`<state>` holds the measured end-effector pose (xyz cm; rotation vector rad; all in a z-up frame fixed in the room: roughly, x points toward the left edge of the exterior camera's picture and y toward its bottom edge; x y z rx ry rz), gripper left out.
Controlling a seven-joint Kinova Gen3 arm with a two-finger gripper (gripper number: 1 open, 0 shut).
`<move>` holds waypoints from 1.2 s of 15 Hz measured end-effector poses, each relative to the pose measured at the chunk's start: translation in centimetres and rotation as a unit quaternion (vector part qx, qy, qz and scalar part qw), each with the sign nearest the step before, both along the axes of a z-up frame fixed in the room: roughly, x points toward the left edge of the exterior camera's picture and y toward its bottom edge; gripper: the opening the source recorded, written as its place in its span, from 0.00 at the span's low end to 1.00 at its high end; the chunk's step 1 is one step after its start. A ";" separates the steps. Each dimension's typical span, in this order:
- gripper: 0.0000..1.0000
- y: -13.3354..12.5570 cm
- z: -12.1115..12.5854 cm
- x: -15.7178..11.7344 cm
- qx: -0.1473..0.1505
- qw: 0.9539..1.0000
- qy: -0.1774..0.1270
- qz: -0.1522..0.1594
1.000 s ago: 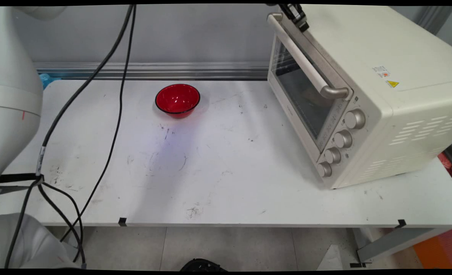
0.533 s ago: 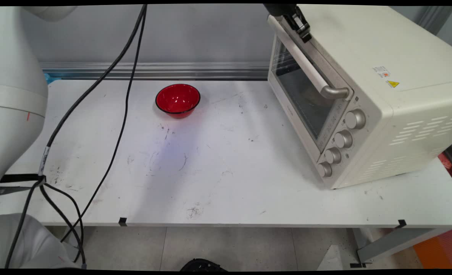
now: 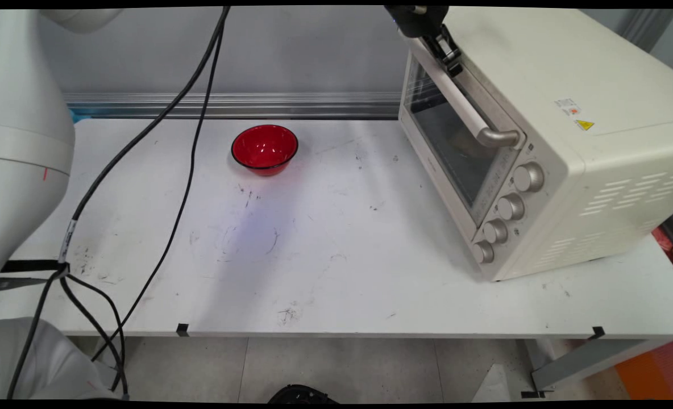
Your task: Open the oven
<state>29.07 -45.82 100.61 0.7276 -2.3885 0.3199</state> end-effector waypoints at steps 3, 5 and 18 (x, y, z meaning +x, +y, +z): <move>0.00 0.3 -0.4 0.1 0.007 1.000 -0.006 -0.001; 0.00 0.5 -0.5 0.2 0.011 1.000 -0.009 -0.002; 0.00 2.4 -1.4 2.3 0.029 0.999 -0.029 0.001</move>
